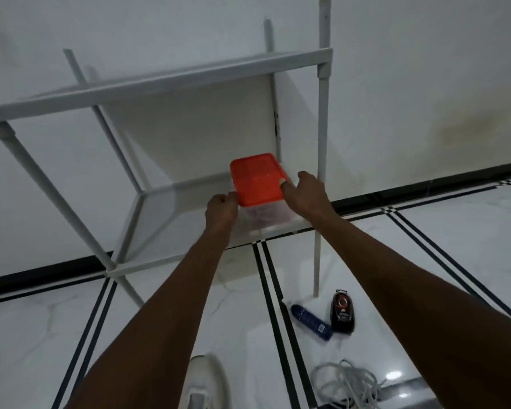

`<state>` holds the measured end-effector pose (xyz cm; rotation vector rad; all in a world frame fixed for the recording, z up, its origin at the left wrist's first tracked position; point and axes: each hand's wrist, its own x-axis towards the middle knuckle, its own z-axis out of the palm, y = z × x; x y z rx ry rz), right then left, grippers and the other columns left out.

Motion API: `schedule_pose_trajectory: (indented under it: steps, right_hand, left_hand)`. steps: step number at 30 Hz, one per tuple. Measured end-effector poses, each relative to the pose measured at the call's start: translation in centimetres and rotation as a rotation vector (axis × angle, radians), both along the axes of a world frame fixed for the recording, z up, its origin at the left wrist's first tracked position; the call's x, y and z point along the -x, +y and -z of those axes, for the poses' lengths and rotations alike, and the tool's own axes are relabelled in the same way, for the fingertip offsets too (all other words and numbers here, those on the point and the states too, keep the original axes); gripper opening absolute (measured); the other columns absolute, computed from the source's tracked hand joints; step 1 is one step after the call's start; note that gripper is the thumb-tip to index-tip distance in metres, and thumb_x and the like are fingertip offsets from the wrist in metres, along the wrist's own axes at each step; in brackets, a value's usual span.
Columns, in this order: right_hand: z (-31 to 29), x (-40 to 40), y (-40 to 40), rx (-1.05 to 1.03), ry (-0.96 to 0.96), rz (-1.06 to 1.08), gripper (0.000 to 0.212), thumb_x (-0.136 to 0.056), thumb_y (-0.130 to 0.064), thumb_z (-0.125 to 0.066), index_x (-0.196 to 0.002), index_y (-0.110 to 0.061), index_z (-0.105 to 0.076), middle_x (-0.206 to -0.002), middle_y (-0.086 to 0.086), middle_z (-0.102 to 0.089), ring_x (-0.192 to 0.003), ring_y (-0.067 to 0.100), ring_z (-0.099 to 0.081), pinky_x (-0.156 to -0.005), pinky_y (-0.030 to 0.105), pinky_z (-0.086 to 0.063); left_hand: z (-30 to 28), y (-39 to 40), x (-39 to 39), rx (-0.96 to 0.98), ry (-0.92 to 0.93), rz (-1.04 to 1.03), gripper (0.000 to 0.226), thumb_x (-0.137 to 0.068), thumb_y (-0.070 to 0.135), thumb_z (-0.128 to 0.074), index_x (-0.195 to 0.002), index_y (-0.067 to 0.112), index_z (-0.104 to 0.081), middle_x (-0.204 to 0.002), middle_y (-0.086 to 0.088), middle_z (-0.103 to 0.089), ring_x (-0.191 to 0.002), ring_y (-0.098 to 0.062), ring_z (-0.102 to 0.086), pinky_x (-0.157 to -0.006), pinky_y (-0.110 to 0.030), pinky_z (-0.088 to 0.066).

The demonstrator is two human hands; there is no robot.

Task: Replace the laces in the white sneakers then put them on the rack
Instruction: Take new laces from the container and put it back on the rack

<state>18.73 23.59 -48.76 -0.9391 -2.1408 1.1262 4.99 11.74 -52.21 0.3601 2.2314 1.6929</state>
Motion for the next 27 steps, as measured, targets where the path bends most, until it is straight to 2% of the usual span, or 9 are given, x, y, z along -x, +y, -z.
schedule_pose_trajectory:
  steps: [3, 6, 9, 12, 16, 20, 22, 23, 27]
  right_hand:
    - [0.0, 2.1, 1.9, 0.040, -0.037, -0.046, 0.055, -0.102, -0.037, -0.050, -0.138, 0.005, -0.046, -0.136, 0.020, -0.055, -0.121, 0.030, -0.055, -0.086, 0.030, -0.042]
    - [0.2, 3.8, 3.2, 0.178, -0.006, -0.084, 0.059, -0.101, -0.036, -0.053, -0.144, 0.001, -0.041, -0.140, 0.017, -0.053, -0.124, 0.029, -0.054, -0.085, 0.025, -0.039]
    - [0.4, 4.3, 3.7, 0.253, 0.026, -0.100, 0.046, -0.098, -0.029, -0.059, -0.134, -0.001, -0.056, -0.121, 0.014, -0.063, -0.113, 0.030, -0.063, -0.085, 0.029, -0.050]
    - [0.6, 4.0, 3.3, 0.265, 0.097, -0.075, 0.029, -0.096, -0.020, -0.061, -0.120, -0.004, -0.068, -0.116, 0.014, -0.069, -0.103, 0.028, -0.067, -0.091, 0.039, -0.056]
    - [-0.5, 3.0, 0.7, 0.294, 0.236, -0.067, 0.018, -0.095, -0.014, -0.063, -0.110, -0.007, -0.070, -0.103, 0.010, -0.070, -0.098, 0.028, -0.069, -0.088, 0.048, -0.058]
    - [-1.6, 2.2, -3.7, 0.378, 0.337, -0.106, 0.027, -0.092, -0.011, -0.069, -0.118, -0.005, -0.067, -0.105, 0.007, -0.067, -0.096, 0.024, -0.069, -0.083, 0.047, -0.061]
    - [-1.5, 1.2, -6.1, 0.409, 0.367, -0.156, 0.006, -0.092, -0.010, -0.068, -0.098, -0.012, -0.070, -0.096, 0.004, -0.069, -0.091, 0.021, -0.070, -0.079, 0.043, -0.062]
    - [-1.3, 0.5, -7.4, 0.421, 0.359, -0.183, 0.008, -0.092, -0.009, -0.067, -0.091, -0.016, -0.069, -0.092, 0.002, -0.069, -0.089, 0.019, -0.070, -0.074, 0.038, -0.062]
    - [2.9, -2.4, -11.6, 0.451, 0.324, -0.273, 0.018, -0.089, -0.006, -0.068, -0.106, -0.009, -0.073, -0.100, 0.009, -0.074, -0.089, 0.021, -0.074, -0.067, 0.031, -0.062]
  left_hand:
    - [-0.3, 1.7, 1.6, -0.048, -0.091, 0.021, 0.028, -0.101, 0.035, -0.053, -0.093, 0.010, -0.064, -0.085, -0.003, -0.060, -0.075, -0.017, -0.057, -0.079, -0.033, -0.049]
    - [0.0, 2.9, 2.8, -0.097, -0.158, 0.051, 0.025, -0.100, 0.023, -0.055, -0.113, 0.004, -0.065, -0.107, -0.011, -0.071, -0.097, -0.024, -0.068, -0.096, -0.041, -0.057]
    - [-0.2, 3.0, 2.2, -0.119, -0.172, 0.027, 0.017, -0.094, 0.000, -0.047, -0.088, 0.006, -0.061, -0.100, -0.014, -0.064, -0.089, -0.025, -0.061, -0.089, -0.039, -0.055]
    - [-0.7, 1.7, 1.4, -0.162, -0.146, 0.014, 0.020, -0.091, -0.001, -0.045, -0.079, 0.011, -0.056, -0.097, -0.013, -0.059, -0.090, -0.025, -0.055, -0.080, -0.038, -0.048]
    - [-2.3, -1.9, -0.3, -0.207, -0.025, 0.007, 0.025, -0.098, 0.007, -0.045, -0.104, 0.013, -0.069, -0.107, -0.008, -0.072, -0.103, -0.026, -0.068, -0.095, -0.042, -0.056]
    - [-4.2, -6.7, -1.6, -0.228, 0.074, -0.031, 0.037, -0.099, 0.014, -0.046, -0.131, 0.015, -0.064, -0.112, -0.002, -0.071, -0.105, -0.020, -0.067, -0.098, -0.040, -0.054]
    - [-4.4, -9.7, -2.4, -0.251, 0.109, -0.070, 0.035, -0.096, 0.021, -0.052, -0.128, 0.019, -0.067, -0.113, -0.001, -0.072, -0.105, -0.018, -0.068, -0.098, -0.042, -0.055]
    - [-4.3, -11.2, -3.2, -0.266, 0.115, -0.093, 0.033, -0.095, 0.022, -0.054, -0.125, 0.020, -0.069, -0.112, 0.000, -0.073, -0.103, -0.017, -0.069, -0.097, -0.042, -0.056]
    - [-1.2, -16.4, -6.3, -0.304, 0.170, -0.147, 0.030, -0.095, 0.021, -0.060, -0.123, 0.023, -0.071, -0.107, 0.007, -0.073, -0.091, -0.005, -0.072, -0.077, -0.027, -0.060]
